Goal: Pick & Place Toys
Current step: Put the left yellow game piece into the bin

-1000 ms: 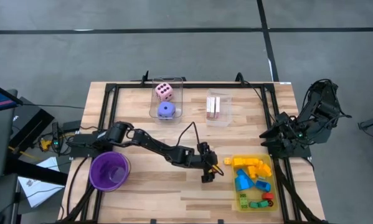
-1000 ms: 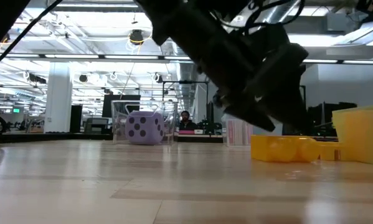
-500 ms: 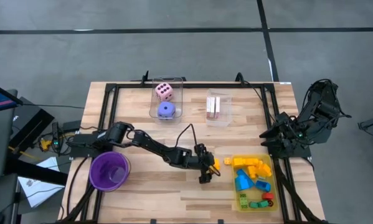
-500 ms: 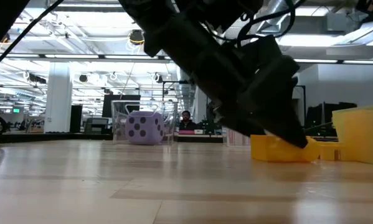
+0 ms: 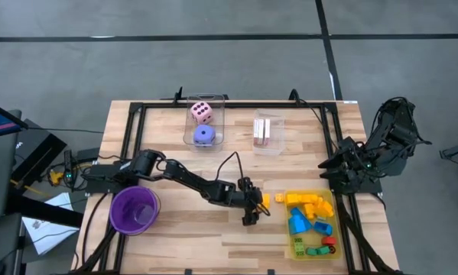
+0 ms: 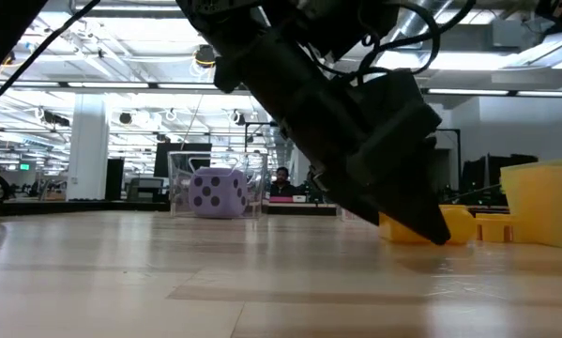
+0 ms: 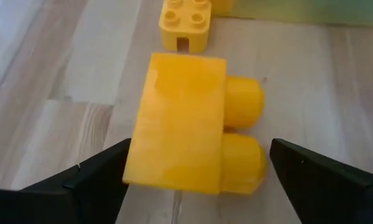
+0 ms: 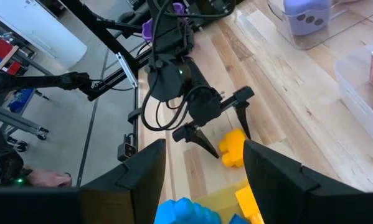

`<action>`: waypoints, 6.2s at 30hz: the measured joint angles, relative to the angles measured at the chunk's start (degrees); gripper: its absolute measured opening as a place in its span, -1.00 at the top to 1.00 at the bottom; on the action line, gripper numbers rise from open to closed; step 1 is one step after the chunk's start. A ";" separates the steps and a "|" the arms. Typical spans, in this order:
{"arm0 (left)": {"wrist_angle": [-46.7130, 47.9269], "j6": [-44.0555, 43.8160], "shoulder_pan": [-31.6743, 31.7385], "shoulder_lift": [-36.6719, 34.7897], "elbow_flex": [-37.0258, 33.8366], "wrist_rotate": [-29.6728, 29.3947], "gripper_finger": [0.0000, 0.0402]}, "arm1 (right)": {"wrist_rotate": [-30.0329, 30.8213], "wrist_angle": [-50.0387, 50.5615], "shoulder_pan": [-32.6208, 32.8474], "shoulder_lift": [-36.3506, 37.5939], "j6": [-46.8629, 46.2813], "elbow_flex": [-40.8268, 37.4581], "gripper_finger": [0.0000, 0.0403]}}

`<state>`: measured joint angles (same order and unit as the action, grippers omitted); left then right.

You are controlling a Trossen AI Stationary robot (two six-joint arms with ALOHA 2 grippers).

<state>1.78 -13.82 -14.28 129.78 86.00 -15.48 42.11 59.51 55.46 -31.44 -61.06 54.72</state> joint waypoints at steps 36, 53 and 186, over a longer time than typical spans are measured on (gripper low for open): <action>-0.97 -6.79 5.07 -12.14 0.05 16.38 -0.31 | 3.49 -12.41 -0.11 -0.49 31.20 0.04 -0.03; -9.03 -25.54 13.37 -25.53 0.07 33.48 -0.31 | -0.03 -24.01 -14.52 -11.70 53.76 9.24 -0.13; -23.65 -20.92 20.13 -31.21 0.04 48.06 -0.47 | -43.70 -22.06 -16.33 -21.31 -8.88 -24.70 0.37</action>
<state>-21.87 -34.74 5.85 98.56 86.04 32.58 -1.59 37.45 39.13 -52.75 -69.94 30.02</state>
